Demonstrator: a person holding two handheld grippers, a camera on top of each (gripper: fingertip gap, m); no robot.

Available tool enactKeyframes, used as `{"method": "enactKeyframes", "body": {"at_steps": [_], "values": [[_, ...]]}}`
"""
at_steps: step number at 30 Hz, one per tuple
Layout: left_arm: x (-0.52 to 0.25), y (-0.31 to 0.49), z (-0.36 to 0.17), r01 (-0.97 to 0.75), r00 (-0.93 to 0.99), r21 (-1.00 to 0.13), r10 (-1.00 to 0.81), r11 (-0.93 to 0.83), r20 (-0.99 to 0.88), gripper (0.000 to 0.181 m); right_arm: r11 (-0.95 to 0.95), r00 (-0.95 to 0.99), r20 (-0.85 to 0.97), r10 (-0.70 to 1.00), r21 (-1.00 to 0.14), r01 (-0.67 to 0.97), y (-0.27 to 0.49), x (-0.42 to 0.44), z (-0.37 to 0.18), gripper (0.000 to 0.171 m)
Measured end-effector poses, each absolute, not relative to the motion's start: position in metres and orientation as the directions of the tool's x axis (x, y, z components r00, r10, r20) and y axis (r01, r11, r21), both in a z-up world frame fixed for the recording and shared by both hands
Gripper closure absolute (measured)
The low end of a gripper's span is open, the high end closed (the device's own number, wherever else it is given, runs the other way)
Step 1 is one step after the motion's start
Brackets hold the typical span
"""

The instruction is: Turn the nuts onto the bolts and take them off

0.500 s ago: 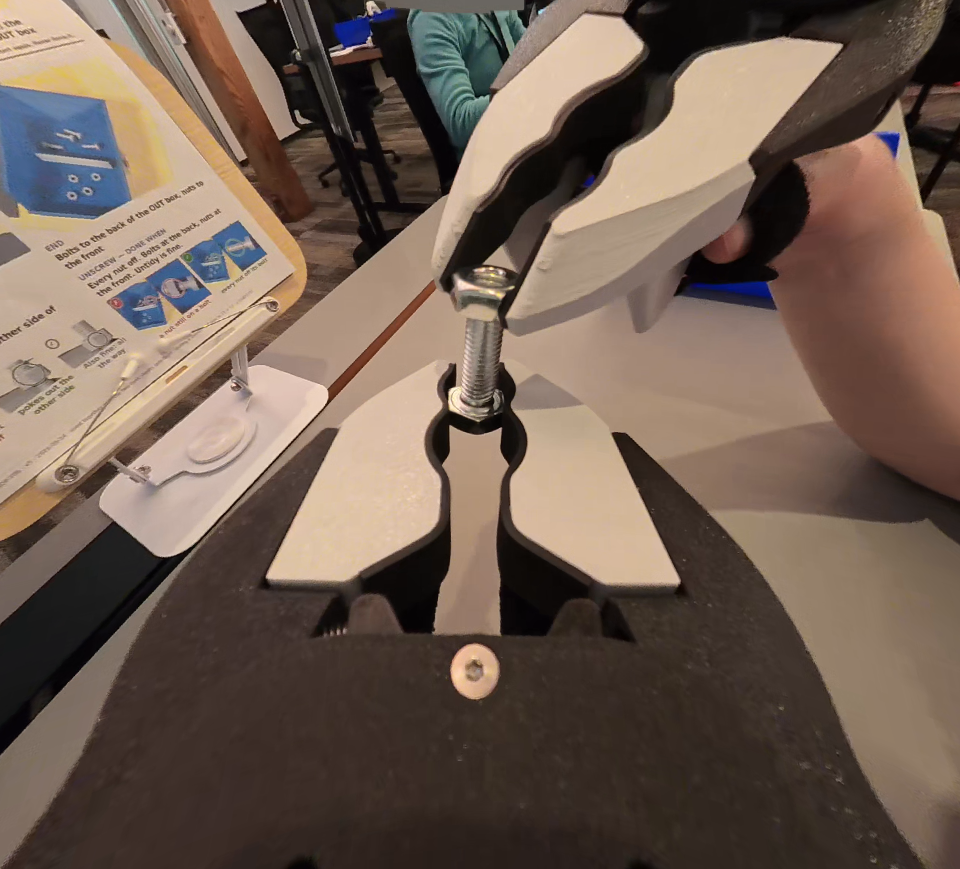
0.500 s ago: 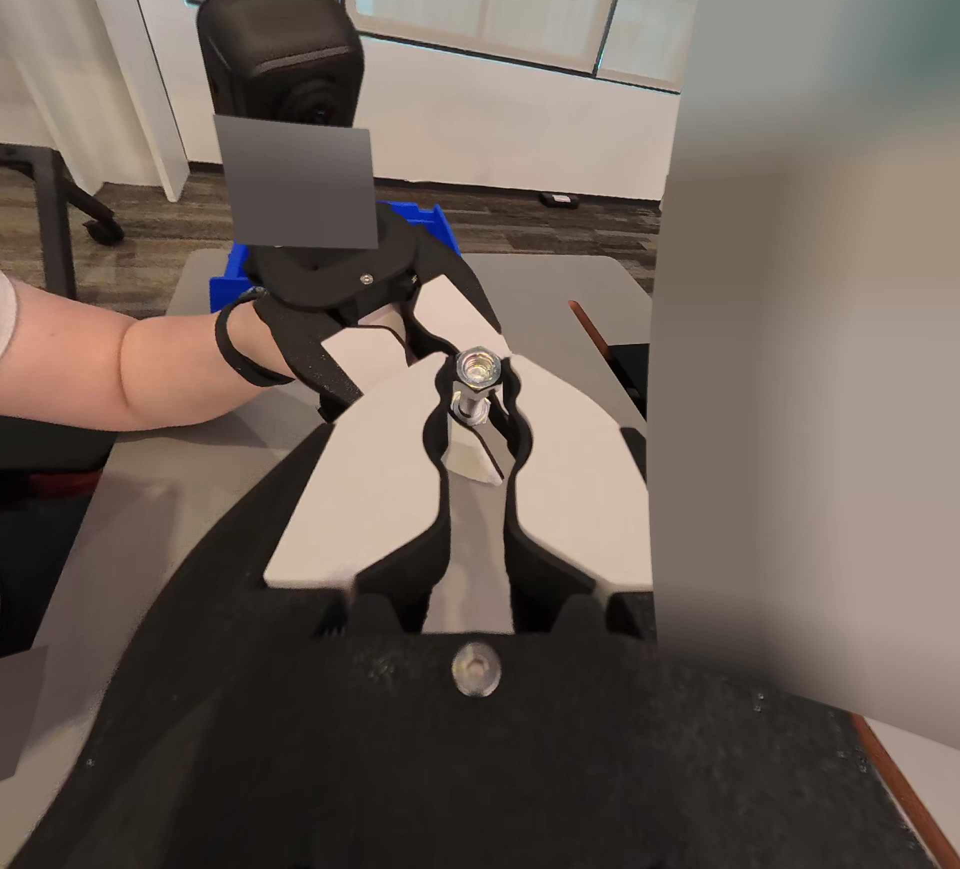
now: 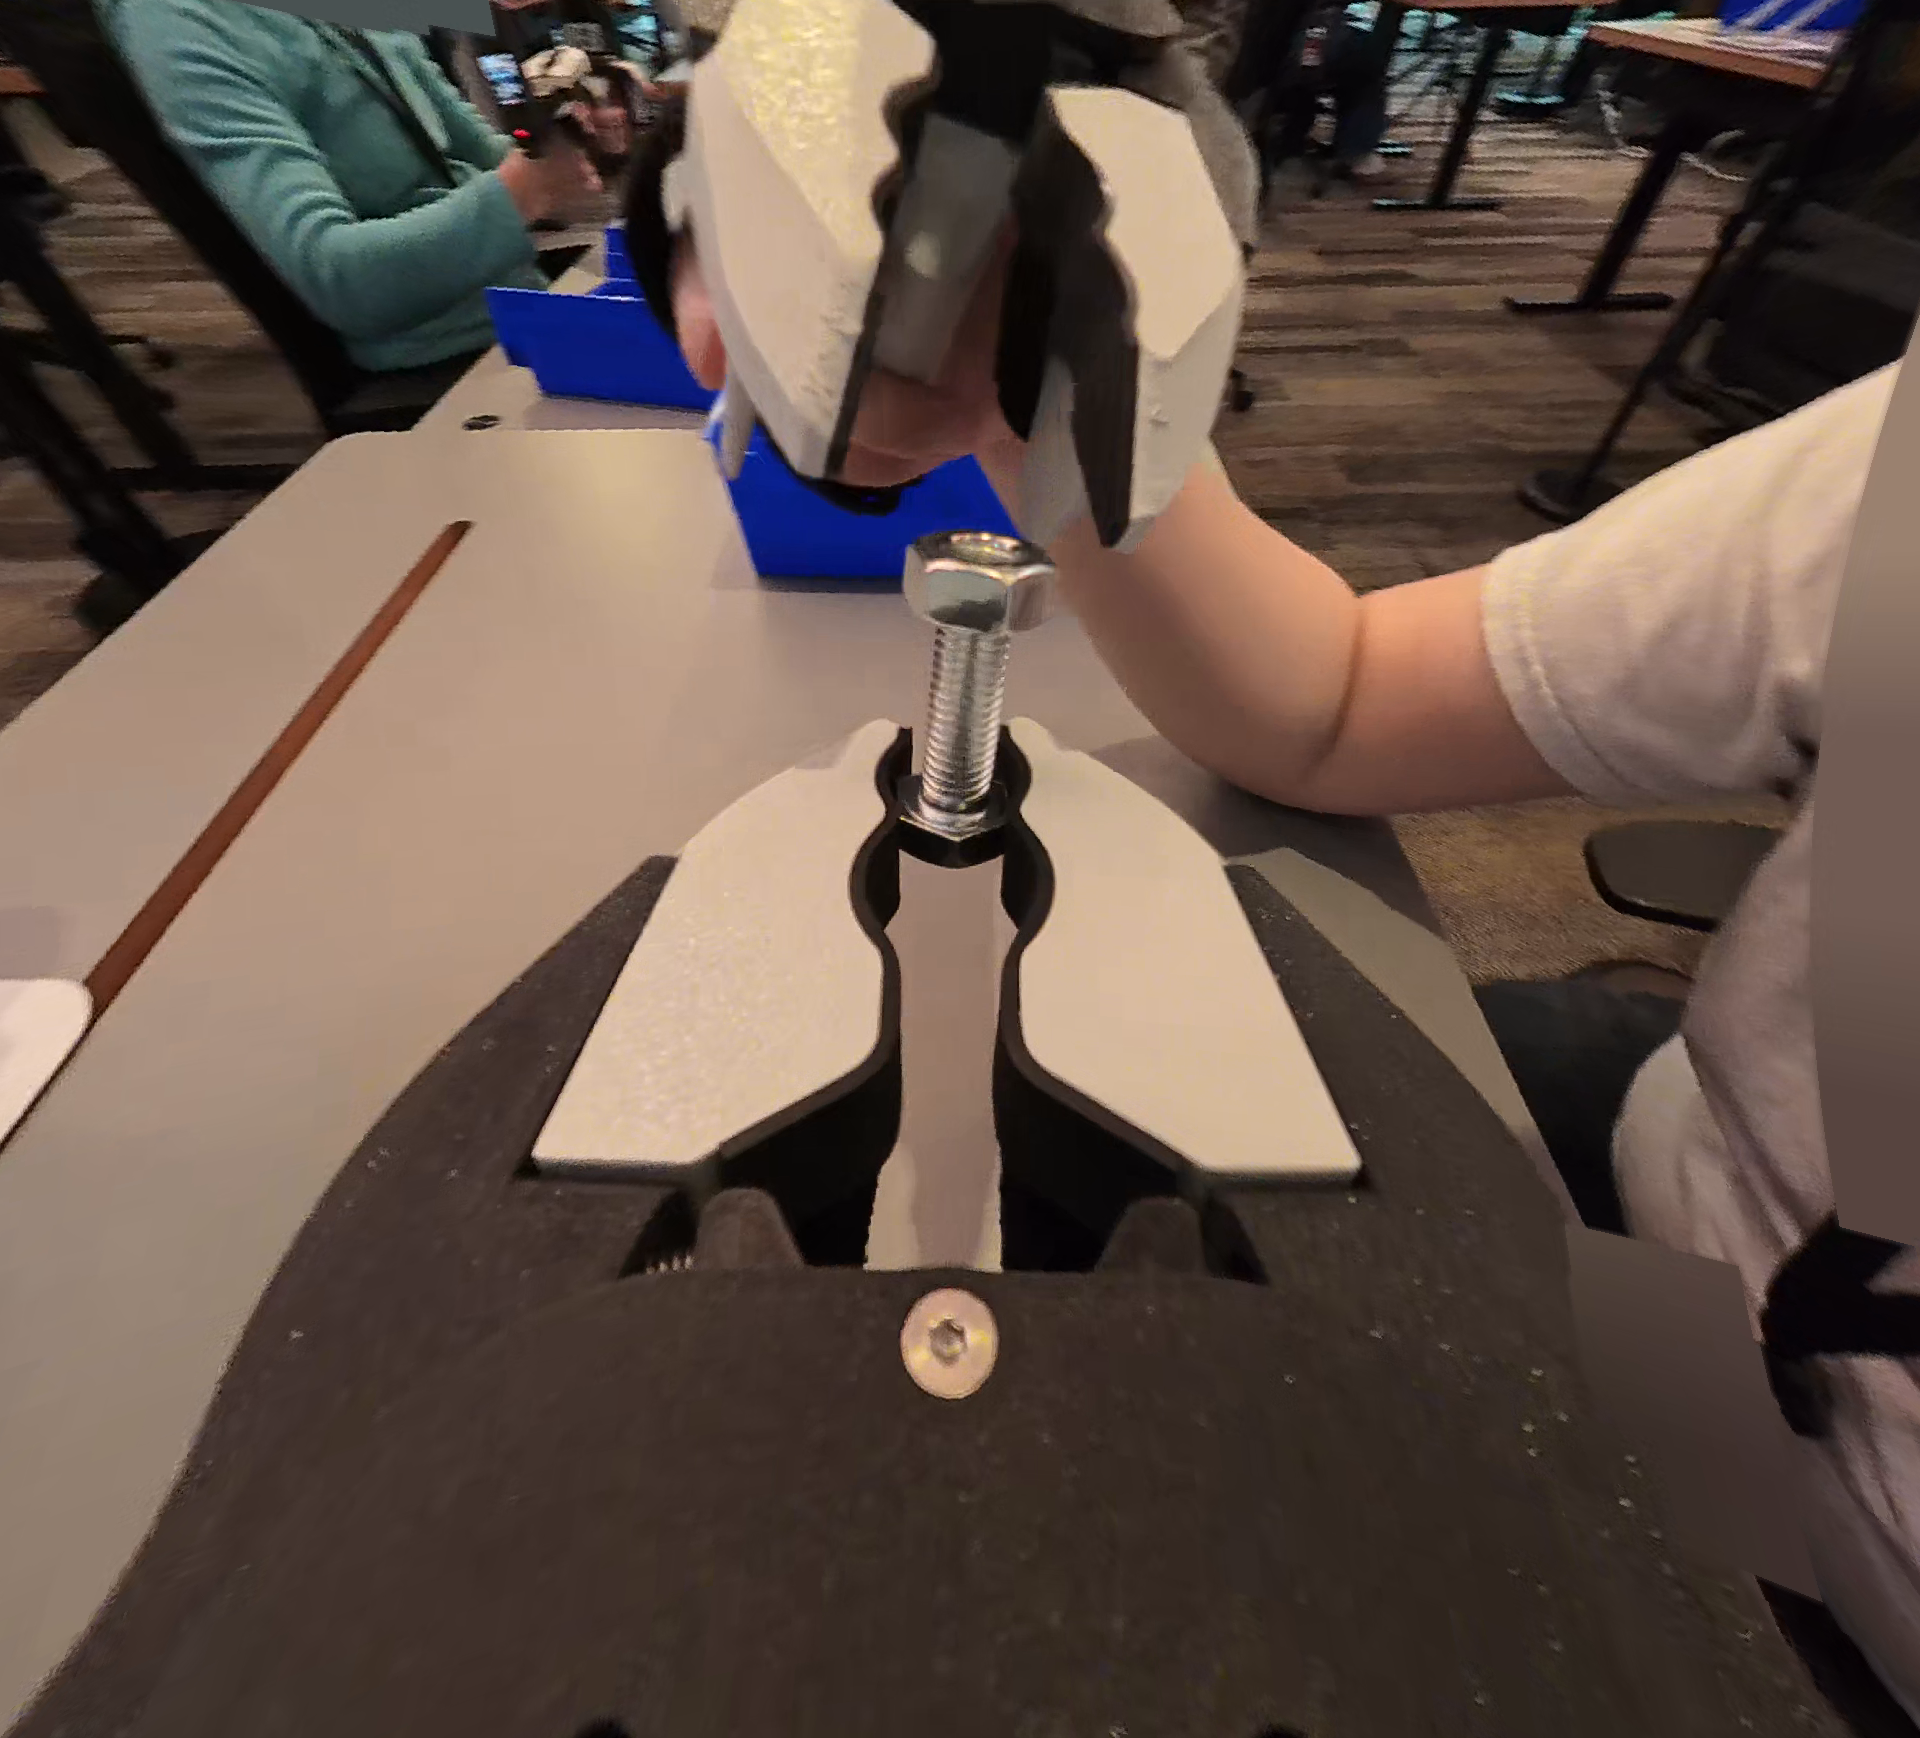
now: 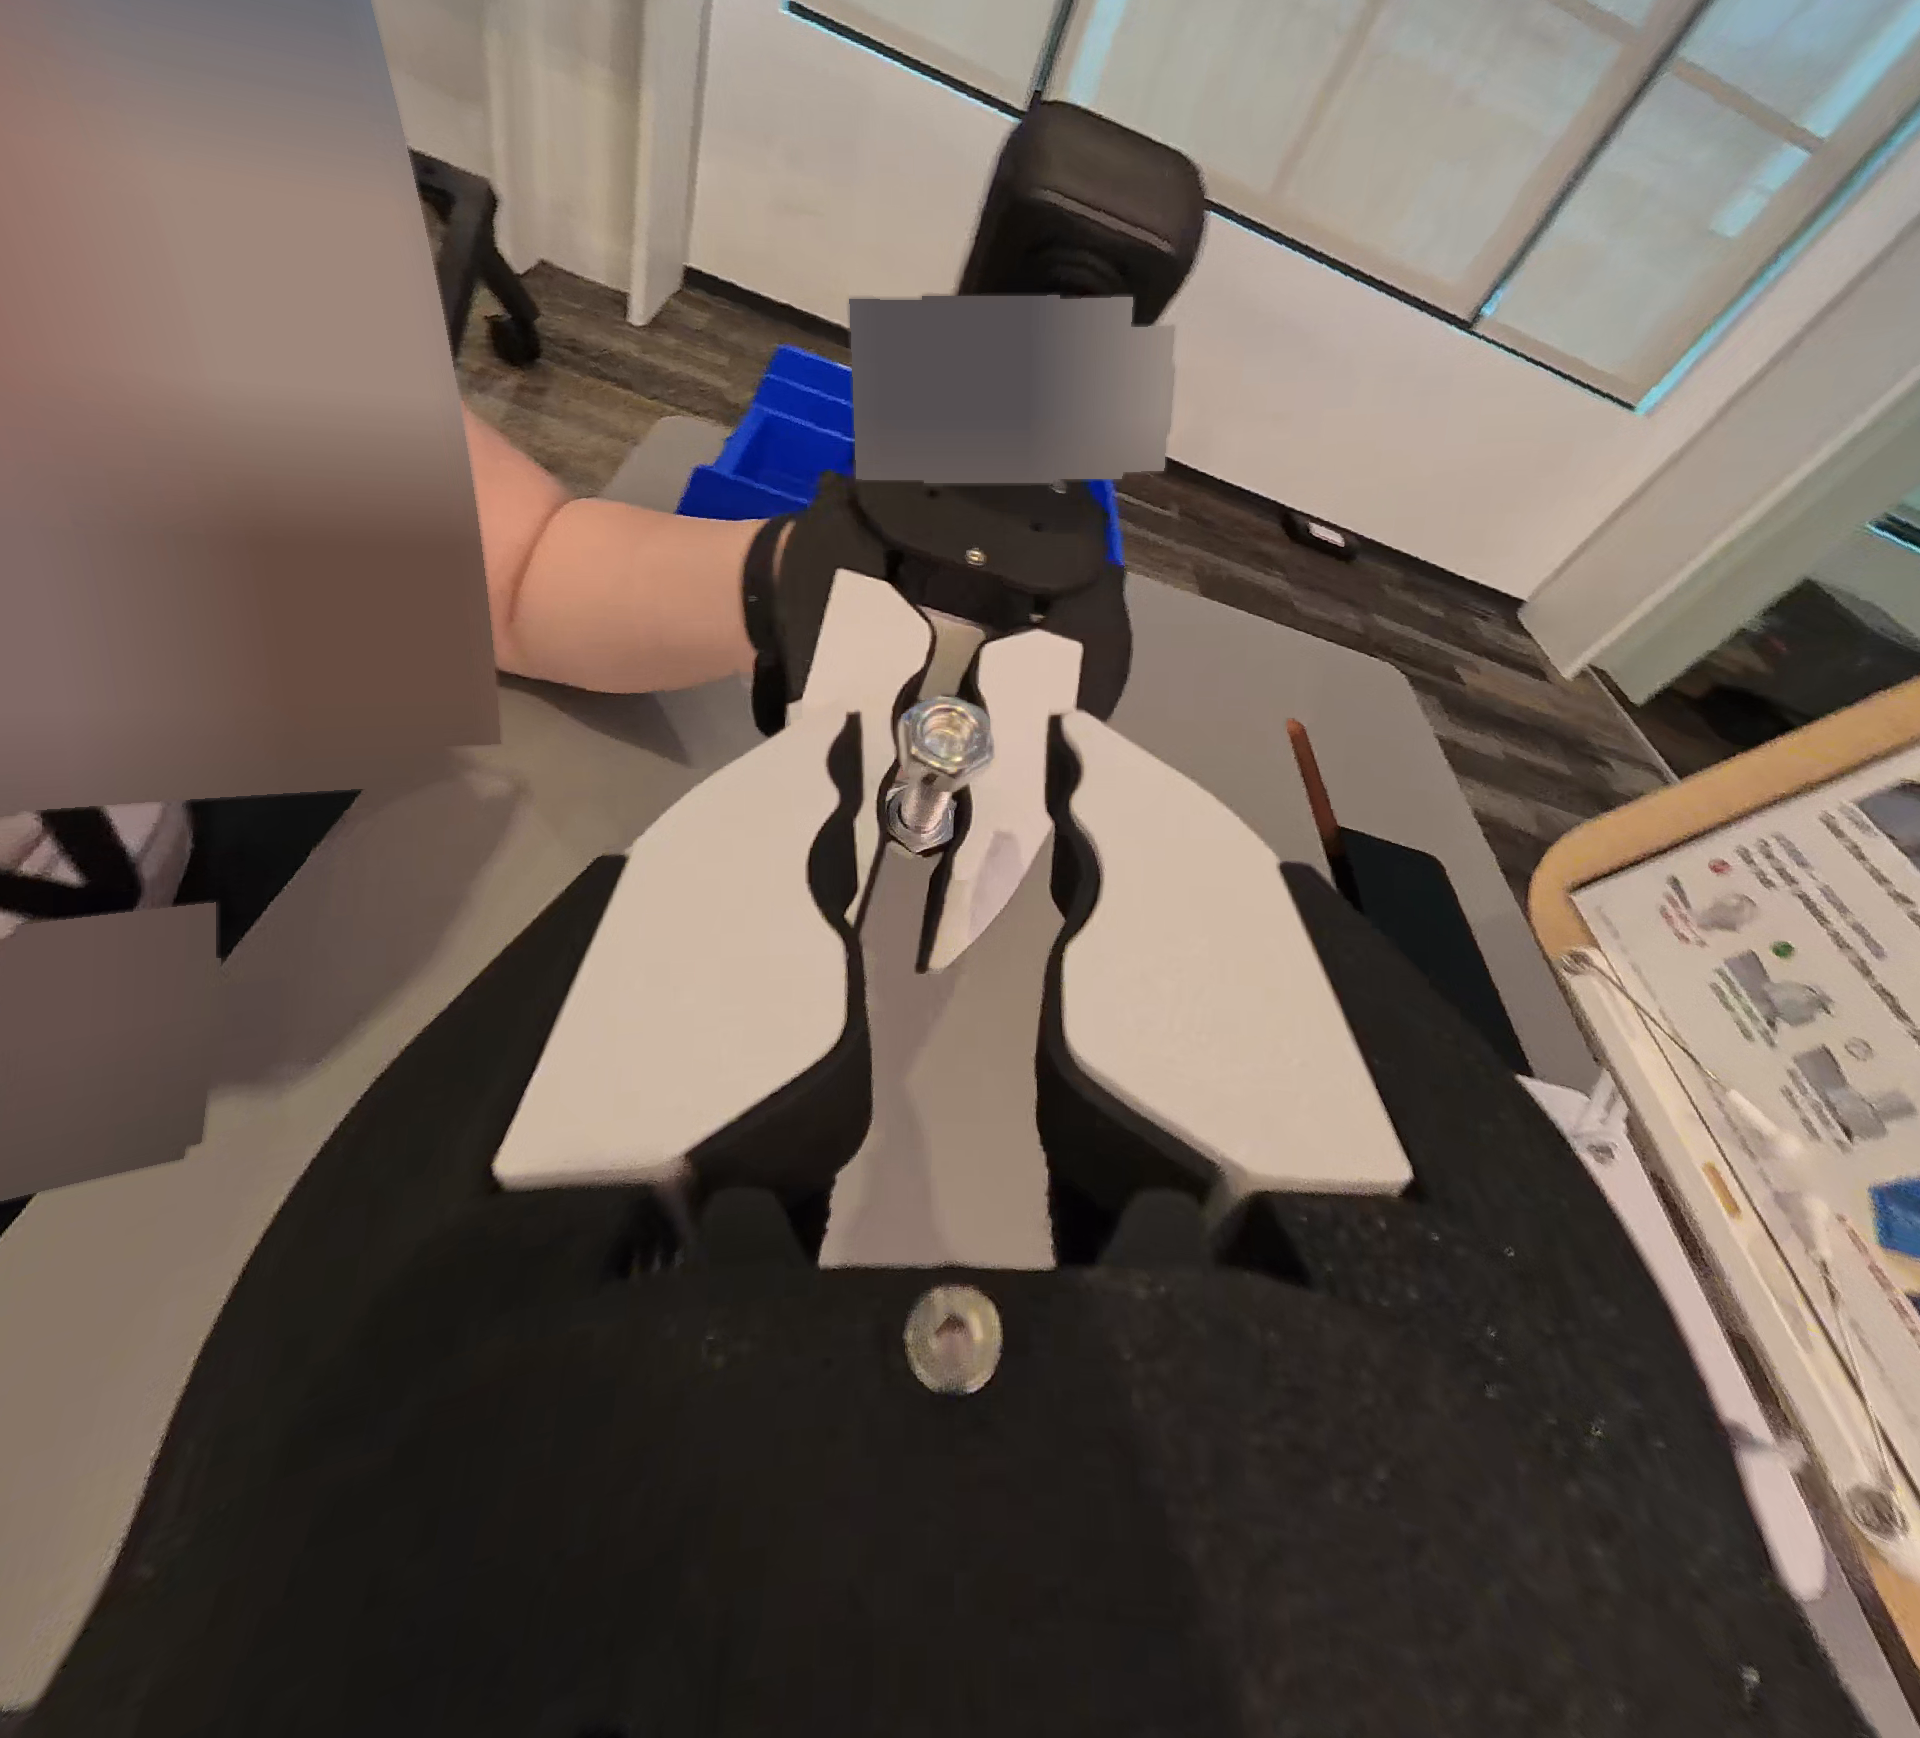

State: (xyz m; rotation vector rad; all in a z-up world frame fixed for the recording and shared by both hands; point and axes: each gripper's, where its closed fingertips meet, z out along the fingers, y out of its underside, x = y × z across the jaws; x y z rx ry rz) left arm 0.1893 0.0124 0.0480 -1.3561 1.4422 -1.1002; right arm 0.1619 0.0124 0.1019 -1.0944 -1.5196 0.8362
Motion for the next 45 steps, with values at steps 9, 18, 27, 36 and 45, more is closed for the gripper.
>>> {"method": "enactKeyframes", "body": {"at_steps": [9, 18, 27, 36, 45], "values": [[0.193, -0.003, 0.044, -0.261, -0.134, -0.964, -0.991, 0.044, -0.009, 0.167, 0.347, -0.180, 0.314, 0.932, -0.916, 0.199, -0.004, 0.153, 0.091, 0.153], [0.186, 0.034, 0.055, -0.238, 0.109, -0.971, -0.994, -0.007, -0.020, 0.167, 0.240, 0.026, 0.251, 0.968, -0.947, 0.211, 0.029, 0.146, 0.101, 0.153], [0.171, 0.067, 0.062, -0.235, 0.349, -0.972, -0.933, 0.001, -0.086, 0.167, 0.141, 0.214, 0.173, 0.961, -0.978, 0.156, 0.056, 0.134, 0.109, 0.154], [0.178, 0.043, 0.062, -0.214, 0.176, -0.976, -0.984, -0.042, 0.004, 0.167, 0.227, 0.084, 0.239, 0.967, -0.965, 0.130, 0.036, 0.144, 0.114, 0.141], [0.188, 0.001, 0.053, -0.259, -0.075, -0.965, -0.997, 0.043, -0.024, 0.167, 0.273, -0.165, 0.256, 0.952, -0.958, 0.089, 0.001, 0.159, 0.107, 0.140]]}}
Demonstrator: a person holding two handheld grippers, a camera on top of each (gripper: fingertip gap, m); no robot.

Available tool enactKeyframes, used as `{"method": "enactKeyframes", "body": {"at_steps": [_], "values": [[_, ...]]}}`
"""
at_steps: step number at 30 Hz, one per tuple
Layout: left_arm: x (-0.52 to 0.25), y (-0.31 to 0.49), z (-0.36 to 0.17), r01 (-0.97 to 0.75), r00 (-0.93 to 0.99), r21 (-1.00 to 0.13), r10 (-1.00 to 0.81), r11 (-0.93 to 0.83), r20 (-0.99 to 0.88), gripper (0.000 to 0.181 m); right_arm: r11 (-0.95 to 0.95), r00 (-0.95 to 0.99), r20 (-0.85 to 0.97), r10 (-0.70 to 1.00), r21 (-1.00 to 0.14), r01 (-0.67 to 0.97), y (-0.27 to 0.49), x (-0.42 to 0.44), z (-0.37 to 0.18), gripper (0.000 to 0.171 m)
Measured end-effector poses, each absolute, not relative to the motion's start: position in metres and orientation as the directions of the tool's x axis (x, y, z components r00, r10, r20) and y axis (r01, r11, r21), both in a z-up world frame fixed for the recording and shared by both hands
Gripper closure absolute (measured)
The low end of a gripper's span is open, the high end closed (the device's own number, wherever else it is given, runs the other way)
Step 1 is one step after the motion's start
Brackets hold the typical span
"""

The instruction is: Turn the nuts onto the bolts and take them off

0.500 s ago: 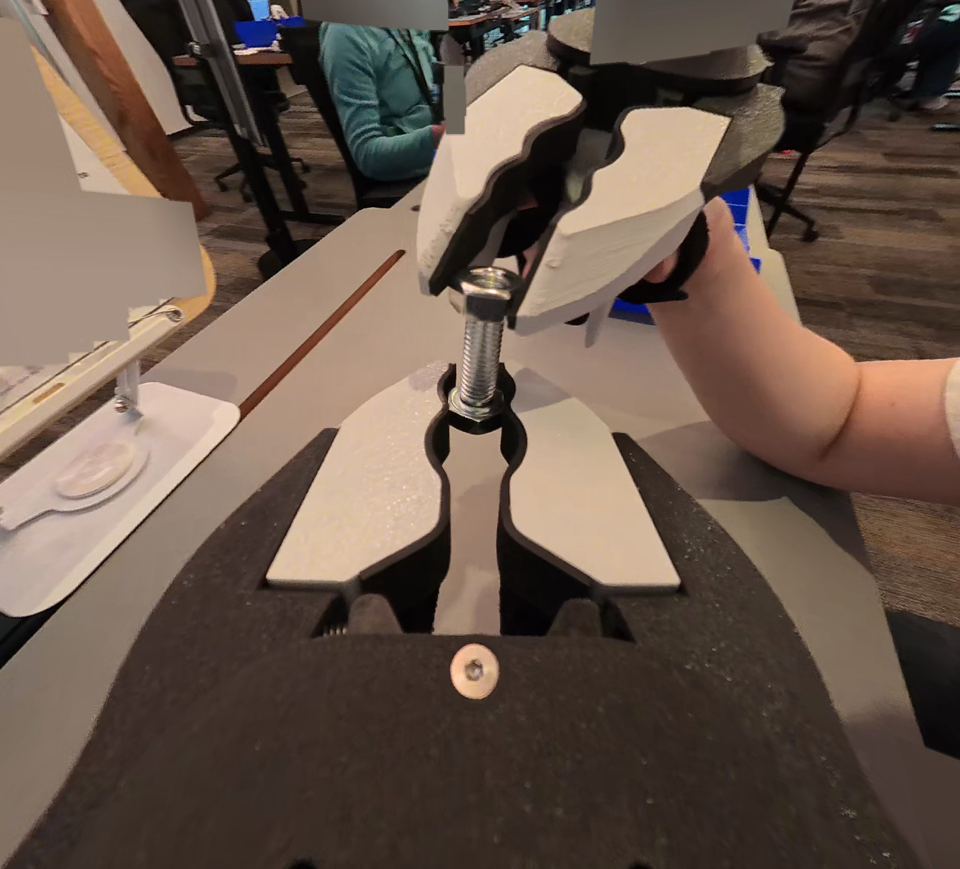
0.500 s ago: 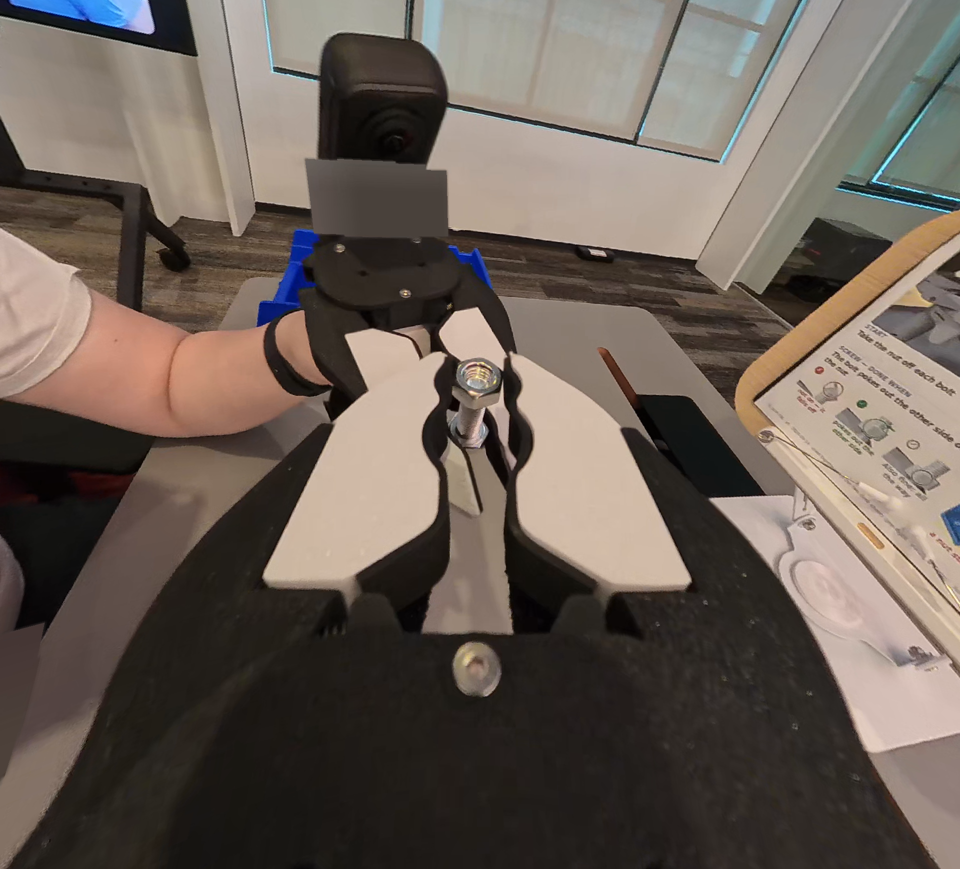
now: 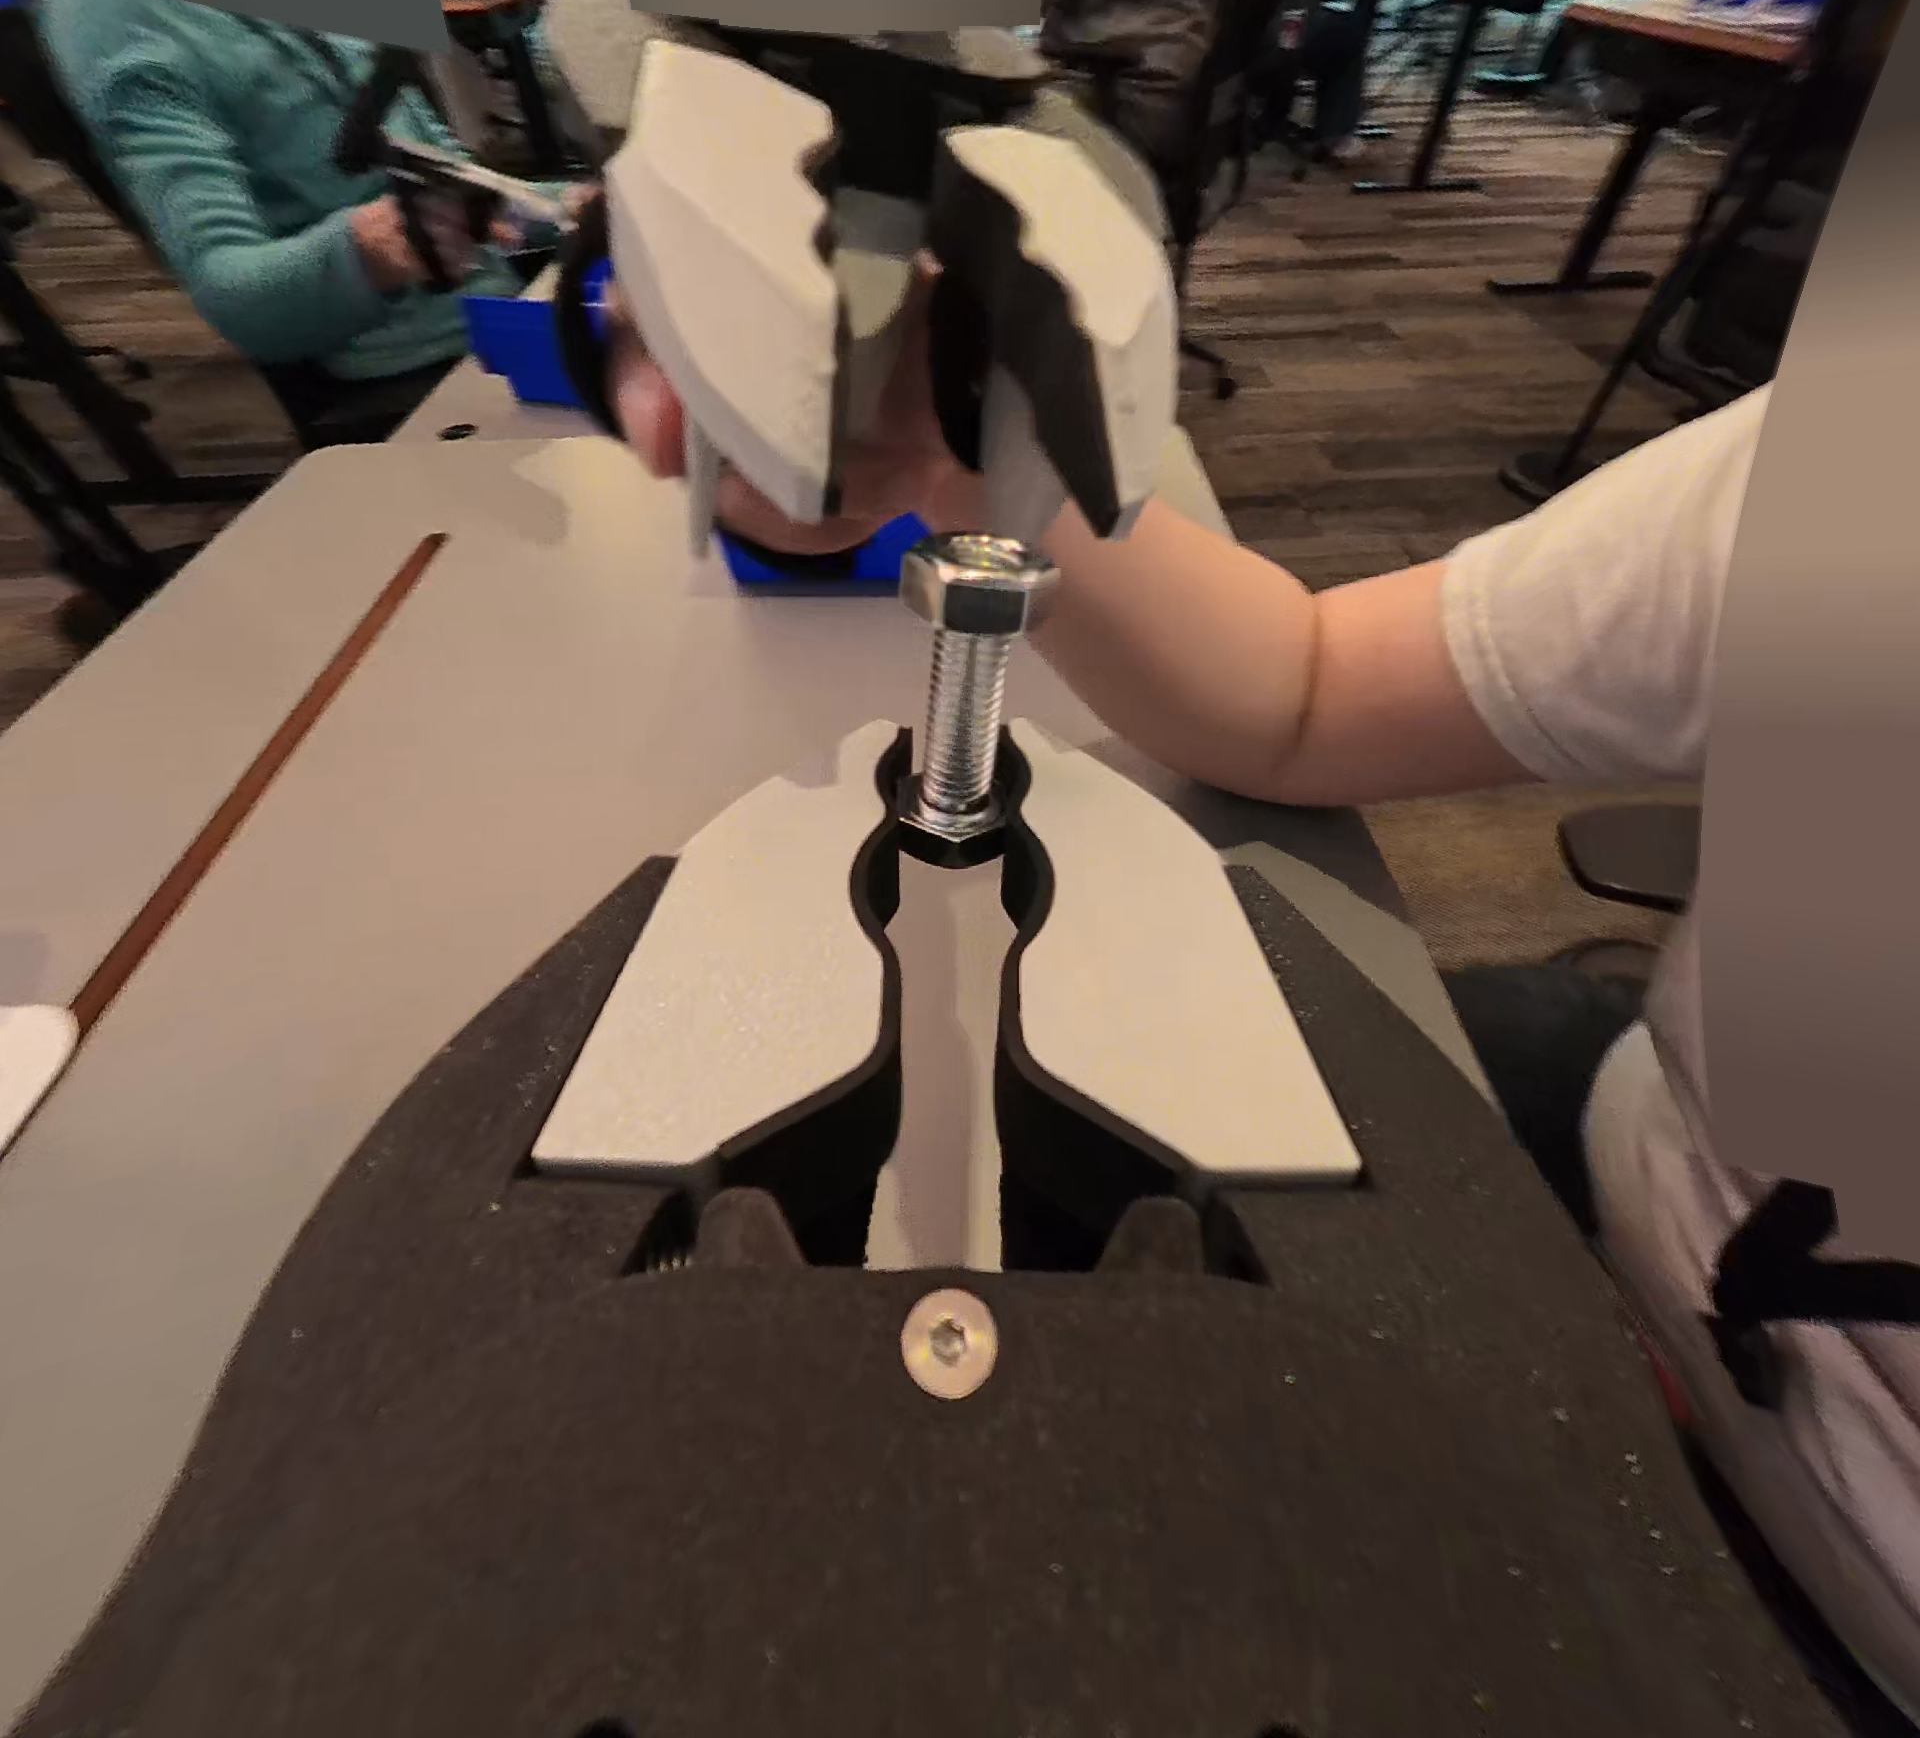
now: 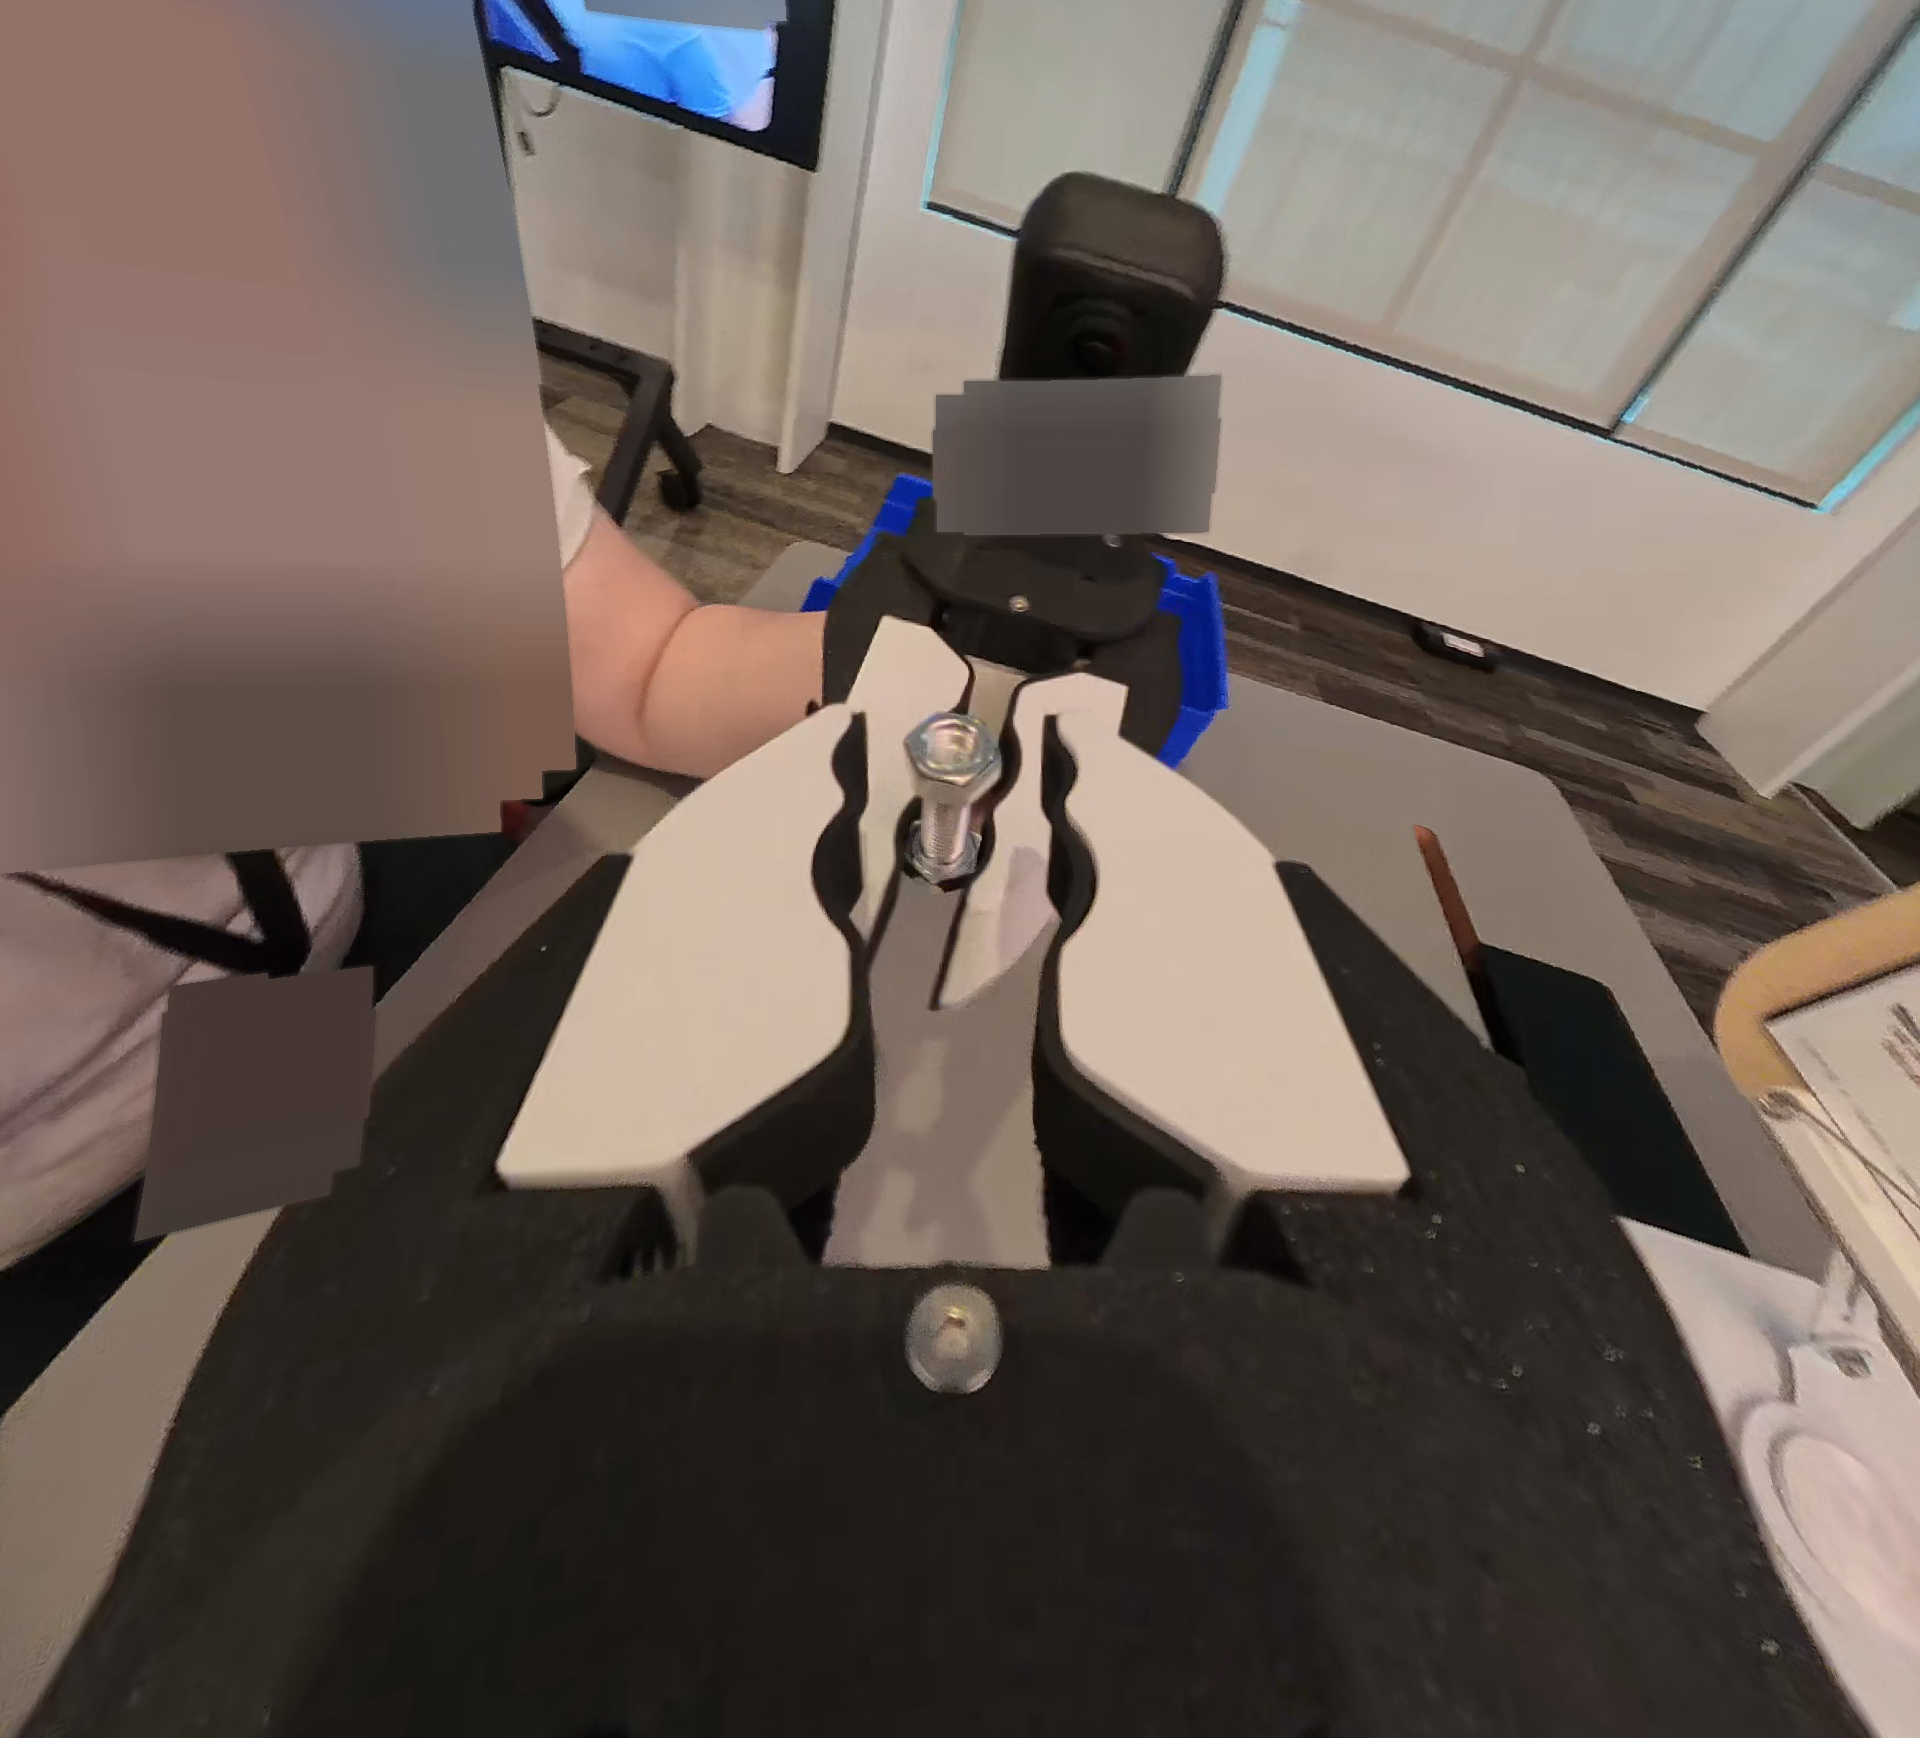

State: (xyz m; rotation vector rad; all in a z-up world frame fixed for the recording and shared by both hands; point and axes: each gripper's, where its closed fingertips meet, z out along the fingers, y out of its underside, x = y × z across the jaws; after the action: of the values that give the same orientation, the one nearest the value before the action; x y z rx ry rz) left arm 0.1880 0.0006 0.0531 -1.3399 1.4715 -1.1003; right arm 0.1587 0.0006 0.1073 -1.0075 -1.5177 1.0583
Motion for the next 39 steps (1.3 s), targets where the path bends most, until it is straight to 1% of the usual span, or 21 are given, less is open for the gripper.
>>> {"method": "enactKeyframes", "body": {"at_steps": [4, 6, 7, 12, 19, 22, 25, 32, 36, 39], "values": [[0.191, -0.020, 0.055, -0.234, -0.196, -0.972, -0.980, 0.026, 0.020, 0.167, 0.307, -0.262, 0.269, 0.927, -0.945, 0.115, -0.013, 0.154, 0.094, 0.143], [0.191, -0.022, 0.056, -0.231, -0.209, -0.973, -0.977, 0.021, 0.028, 0.167, 0.324, -0.294, 0.279, 0.914, -0.938, 0.119, -0.018, 0.152, 0.091, 0.150], [0.190, -0.023, 0.055, -0.236, -0.212, -0.972, -0.977, 0.023, 0.028, 0.167, 0.329, -0.303, 0.282, 0.910, -0.937, 0.115, -0.020, 0.151, 0.090, 0.150], [0.189, -0.023, 0.056, -0.233, -0.216, -0.972, -0.976, 0.019, 0.033, 0.167, 0.324, -0.301, 0.281, 0.911, -0.941, 0.102, -0.021, 0.150, 0.093, 0.142], [0.189, -0.018, 0.057, -0.230, -0.192, -0.973, -0.981, 0.013, 0.032, 0.167, 0.305, -0.258, 0.279, 0.925, -0.950, 0.066, -0.015, 0.152, 0.102, 0.154], [0.186, -0.003, 0.060, -0.224, -0.104, -0.974, -0.994, -0.005, 0.029, 0.167, 0.297, -0.174, 0.279, 0.944, -0.951, 0.087, -0.002, 0.149, 0.105, 0.154], [0.183, 0.020, 0.066, -0.209, 0.048, -0.978, -0.999, -0.020, 0.011, 0.167, 0.276, -0.047, 0.272, 0.961, -0.956, 0.101, 0.016, 0.145, 0.110, 0.154], [0.168, 0.060, 0.073, -0.241, 0.358, -0.969, -0.923, 0.053, -0.139, 0.167, 0.191, 0.169, 0.207, 0.964, -0.976, 0.105, 0.044, 0.135, 0.118, 0.154], [0.163, 0.067, 0.074, -0.271, 0.426, -0.959, -0.884, 0.077, -0.191, 0.167, 0.179, 0.228, 0.202, 0.953, -0.977, 0.115, 0.049, 0.132, 0.119, 0.154], [0.165, 0.061, 0.075, -0.255, 0.381, -0.965, -0.910, 0.065, -0.162, 0.167, 0.206, 0.213, 0.229, 0.950, -0.971, 0.124, 0.045, 0.132, 0.119, 0.154]]}}
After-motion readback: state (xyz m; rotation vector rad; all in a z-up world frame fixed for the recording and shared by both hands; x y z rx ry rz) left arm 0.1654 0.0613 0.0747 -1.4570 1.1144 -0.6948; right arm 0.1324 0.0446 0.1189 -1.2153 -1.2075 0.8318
